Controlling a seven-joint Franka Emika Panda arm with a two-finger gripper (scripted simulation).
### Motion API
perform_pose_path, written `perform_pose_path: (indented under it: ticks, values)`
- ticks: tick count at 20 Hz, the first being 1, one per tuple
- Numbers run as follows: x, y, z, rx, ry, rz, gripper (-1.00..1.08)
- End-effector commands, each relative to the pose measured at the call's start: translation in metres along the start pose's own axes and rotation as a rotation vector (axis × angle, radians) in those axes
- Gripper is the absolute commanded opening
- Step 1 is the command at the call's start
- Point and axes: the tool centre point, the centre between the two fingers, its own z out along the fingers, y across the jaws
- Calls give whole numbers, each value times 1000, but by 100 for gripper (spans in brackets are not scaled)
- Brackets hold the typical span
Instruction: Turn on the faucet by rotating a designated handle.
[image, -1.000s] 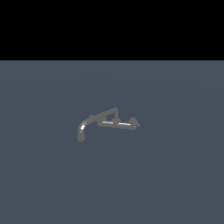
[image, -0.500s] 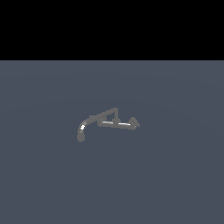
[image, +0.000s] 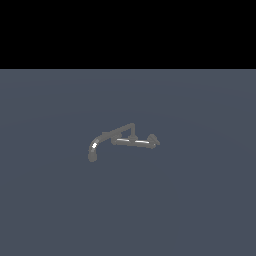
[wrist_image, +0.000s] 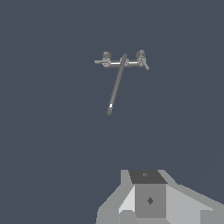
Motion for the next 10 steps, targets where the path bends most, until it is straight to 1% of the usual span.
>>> perform_pose_path:
  ticks: [1, 10]
  values:
    - [6, -10, 15, 0, 0, 55, -100]
    - [36, -44, 70, -2, 1, 256, -100]
